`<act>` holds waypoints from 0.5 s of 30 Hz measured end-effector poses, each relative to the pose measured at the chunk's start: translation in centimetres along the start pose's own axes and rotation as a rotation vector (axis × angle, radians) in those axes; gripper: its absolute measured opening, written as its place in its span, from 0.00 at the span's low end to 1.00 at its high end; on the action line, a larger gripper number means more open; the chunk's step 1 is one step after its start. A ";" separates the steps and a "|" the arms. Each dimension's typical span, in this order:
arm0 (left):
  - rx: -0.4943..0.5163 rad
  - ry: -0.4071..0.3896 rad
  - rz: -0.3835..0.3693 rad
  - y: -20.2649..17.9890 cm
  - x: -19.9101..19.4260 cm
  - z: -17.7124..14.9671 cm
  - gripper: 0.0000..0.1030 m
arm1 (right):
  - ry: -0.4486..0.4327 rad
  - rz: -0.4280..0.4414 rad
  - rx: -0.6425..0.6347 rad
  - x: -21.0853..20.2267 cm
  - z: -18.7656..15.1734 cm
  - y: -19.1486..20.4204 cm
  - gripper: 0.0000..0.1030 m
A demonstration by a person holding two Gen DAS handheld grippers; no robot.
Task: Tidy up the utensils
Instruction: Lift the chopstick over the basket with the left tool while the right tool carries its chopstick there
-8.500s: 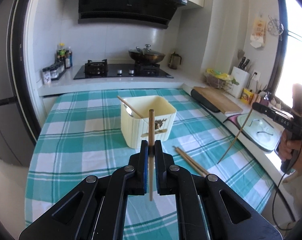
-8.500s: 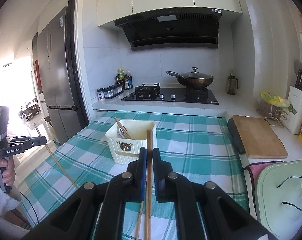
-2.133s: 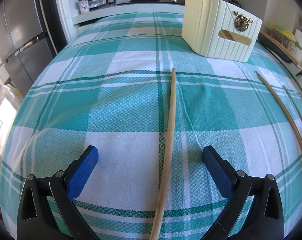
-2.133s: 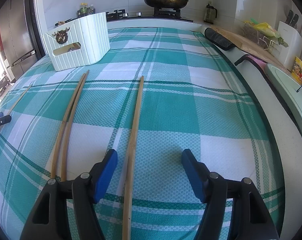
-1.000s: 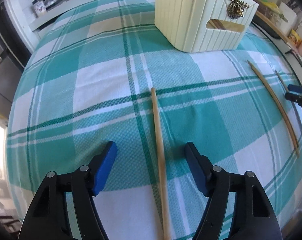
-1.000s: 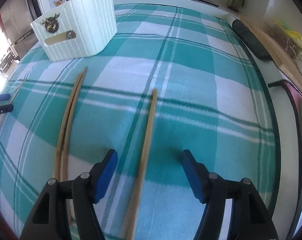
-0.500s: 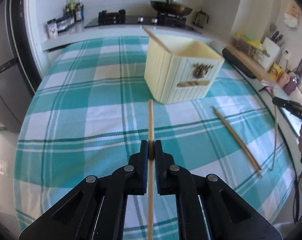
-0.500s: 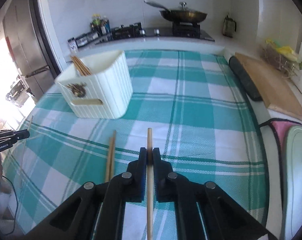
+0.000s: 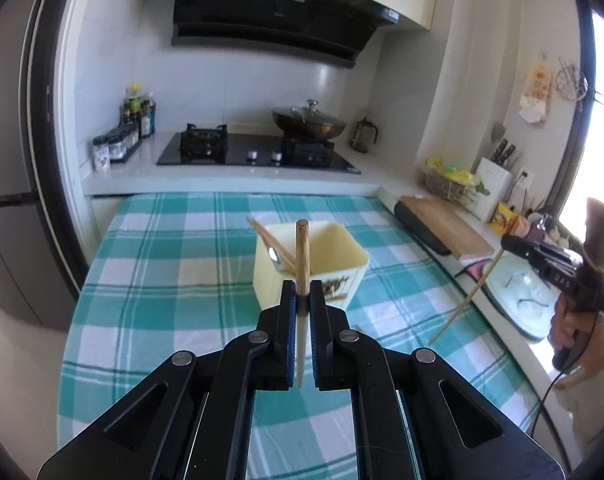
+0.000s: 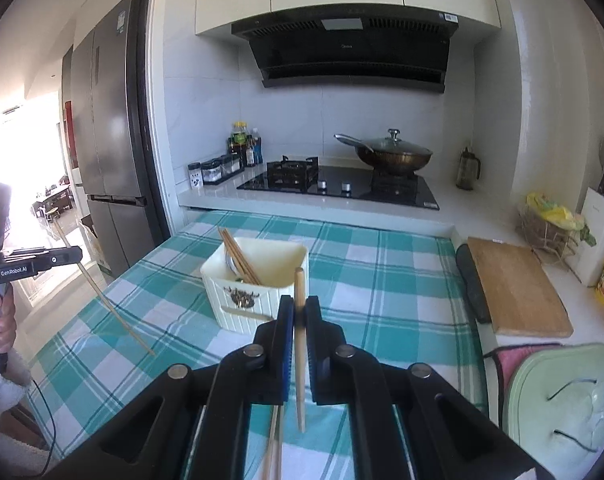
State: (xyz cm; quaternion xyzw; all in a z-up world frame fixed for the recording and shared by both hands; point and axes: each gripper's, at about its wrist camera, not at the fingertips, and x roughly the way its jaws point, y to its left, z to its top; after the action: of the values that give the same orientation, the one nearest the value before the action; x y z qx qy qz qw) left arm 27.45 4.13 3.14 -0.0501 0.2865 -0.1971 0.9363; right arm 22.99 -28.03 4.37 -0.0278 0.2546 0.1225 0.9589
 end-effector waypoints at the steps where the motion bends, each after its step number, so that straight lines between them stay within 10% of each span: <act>1: -0.006 -0.028 0.003 -0.1 0.0 1.4 0.04 | -0.015 0.000 -0.007 0.5 1.2 0.1 0.06; 9: -0.029 -0.173 0.029 -1.2 4.9 9.4 0.04 | -0.233 -0.004 -0.030 4.6 9.0 1.1 0.06; 15: -0.037 -0.028 0.080 -0.7 12.6 8.7 0.04 | -0.195 0.030 -0.082 10.7 10.1 3.2 0.06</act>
State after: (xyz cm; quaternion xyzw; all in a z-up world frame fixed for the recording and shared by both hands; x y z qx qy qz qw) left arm 41.58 -1.63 4.02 -0.0587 0.2785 -0.1536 0.9463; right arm 36.07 -21.40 7.90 -0.0513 0.1552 0.1493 0.9752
